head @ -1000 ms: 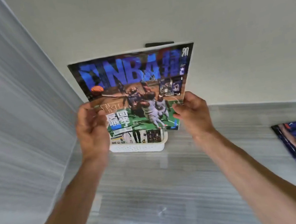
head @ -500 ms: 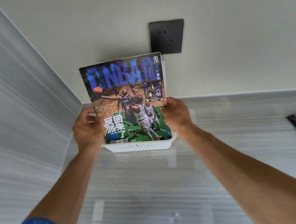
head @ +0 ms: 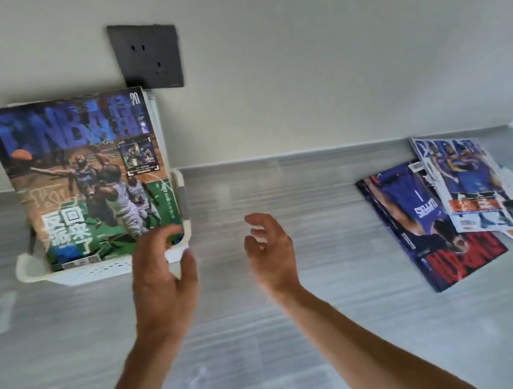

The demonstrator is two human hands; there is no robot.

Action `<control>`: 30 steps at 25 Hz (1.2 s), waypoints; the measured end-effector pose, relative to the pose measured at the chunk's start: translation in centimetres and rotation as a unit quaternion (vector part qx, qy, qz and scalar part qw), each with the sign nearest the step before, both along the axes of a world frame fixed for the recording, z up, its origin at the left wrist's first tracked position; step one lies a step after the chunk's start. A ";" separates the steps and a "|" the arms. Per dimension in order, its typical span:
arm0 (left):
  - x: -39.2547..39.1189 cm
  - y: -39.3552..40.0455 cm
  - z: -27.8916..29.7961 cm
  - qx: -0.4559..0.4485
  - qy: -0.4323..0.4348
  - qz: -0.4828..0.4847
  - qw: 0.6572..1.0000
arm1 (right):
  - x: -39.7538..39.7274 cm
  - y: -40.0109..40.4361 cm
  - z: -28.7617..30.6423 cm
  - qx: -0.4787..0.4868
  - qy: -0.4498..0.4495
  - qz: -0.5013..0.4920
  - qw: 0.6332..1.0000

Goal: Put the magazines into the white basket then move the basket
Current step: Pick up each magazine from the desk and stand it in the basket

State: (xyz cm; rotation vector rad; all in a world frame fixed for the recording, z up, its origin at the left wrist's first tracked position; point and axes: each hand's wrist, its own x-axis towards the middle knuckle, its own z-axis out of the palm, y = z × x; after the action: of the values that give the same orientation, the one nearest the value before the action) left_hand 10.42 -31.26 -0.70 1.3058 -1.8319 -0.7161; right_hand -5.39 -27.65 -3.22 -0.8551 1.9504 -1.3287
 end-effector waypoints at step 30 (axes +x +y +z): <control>-19.4 10.6 -6.5 0.232 -0.498 -0.274 0.789 | -31.7 17.9 0.9 0.376 0.392 0.178 0.821</control>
State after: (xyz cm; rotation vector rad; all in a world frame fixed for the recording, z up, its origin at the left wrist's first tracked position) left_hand -8.97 -20.68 -7.25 1.6422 -3.1370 -0.8972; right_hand -37.08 -9.76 -2.32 -1.3521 2.4332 0.1321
